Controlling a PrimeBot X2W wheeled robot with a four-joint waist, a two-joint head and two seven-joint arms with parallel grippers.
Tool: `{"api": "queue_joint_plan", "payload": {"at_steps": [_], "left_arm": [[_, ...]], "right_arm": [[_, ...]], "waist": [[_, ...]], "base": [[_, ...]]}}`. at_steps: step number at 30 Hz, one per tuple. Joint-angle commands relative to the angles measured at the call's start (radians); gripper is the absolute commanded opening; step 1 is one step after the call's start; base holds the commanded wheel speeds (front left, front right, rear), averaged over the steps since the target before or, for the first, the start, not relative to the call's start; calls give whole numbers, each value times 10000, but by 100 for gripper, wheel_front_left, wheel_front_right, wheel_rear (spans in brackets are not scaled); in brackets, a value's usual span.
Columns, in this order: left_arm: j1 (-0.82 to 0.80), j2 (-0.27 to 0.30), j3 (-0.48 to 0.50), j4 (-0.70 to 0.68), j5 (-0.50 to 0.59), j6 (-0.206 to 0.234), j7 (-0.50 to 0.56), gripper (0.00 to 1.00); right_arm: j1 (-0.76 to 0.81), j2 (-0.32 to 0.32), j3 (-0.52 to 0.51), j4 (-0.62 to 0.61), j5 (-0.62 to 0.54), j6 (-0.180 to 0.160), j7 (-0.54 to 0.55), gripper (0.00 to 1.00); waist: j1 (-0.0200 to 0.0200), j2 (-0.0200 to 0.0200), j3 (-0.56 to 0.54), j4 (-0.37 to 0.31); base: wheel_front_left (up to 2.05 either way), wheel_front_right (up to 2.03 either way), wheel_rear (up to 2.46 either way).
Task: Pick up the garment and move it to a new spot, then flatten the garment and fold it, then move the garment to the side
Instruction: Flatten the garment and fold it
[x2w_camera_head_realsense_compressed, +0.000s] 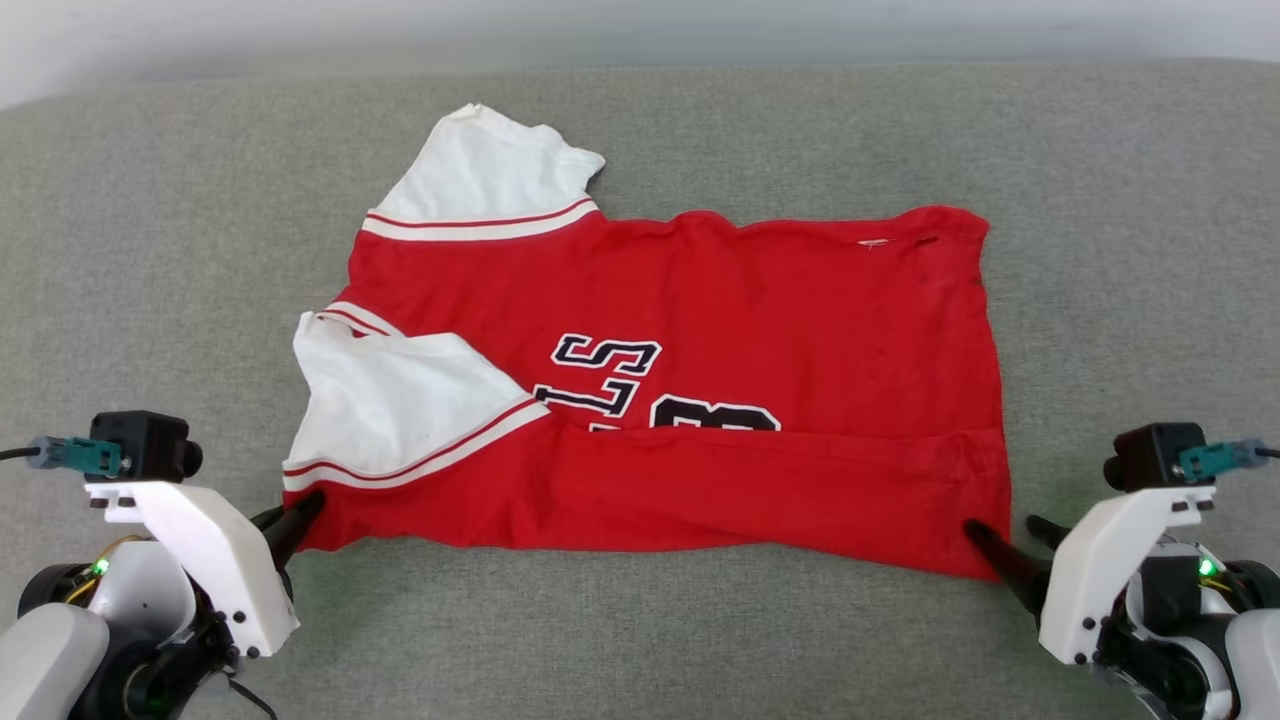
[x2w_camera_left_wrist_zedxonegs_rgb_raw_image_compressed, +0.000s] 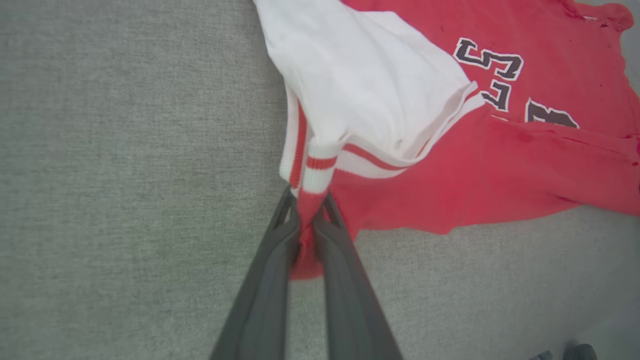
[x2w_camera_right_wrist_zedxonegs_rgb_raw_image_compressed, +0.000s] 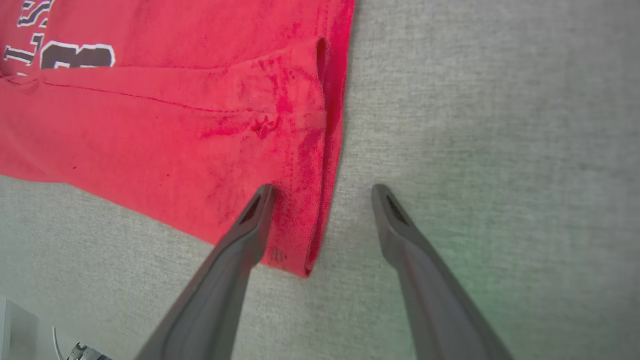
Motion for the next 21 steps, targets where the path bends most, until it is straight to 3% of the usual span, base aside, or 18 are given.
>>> {"api": "queue_joint_plan", "payload": {"at_steps": [1, 3, 4, 5, 6, 21], "left_arm": [[-65, -57, -30, -81, 59, 43, -50, 0], [-56, -120, -71, -102, 75, 58, -86, 0], [-40, -141, -87, -100, 76, 59, -97, 0], [-42, -157, -99, -94, 78, 58, -114, 0], [-54, -177, -110, -78, 85, 54, -129, 0], [492, -442, -147, 78, 89, -10, -656, 0]], "right_arm": [[-132, 131, 148, 162, 91, -4, 219, 100], [-185, 223, 382, 387, 189, -4, 504, 100], [-214, 260, 499, 483, 211, -4, 600, 89], [-261, 283, 578, 554, 257, -3, 635, 38], [-302, 295, 639, 641, 311, -3, 709, 0], [-159, -267, 537, 75, 553, -4, 459, 0]], "waist": [[0, 0, 120, 133], [0, 0, 164, 193], [0, 0, 181, 216], [0, 0, 197, 239], [0, 0, 208, 260], [0, 0, -924, 321]], "base": [[0, 0, 0], [0, 0, 0], [0, 0, 0], [0, 0, 0], [0, 0, 0], [0, 0, 0]]}}
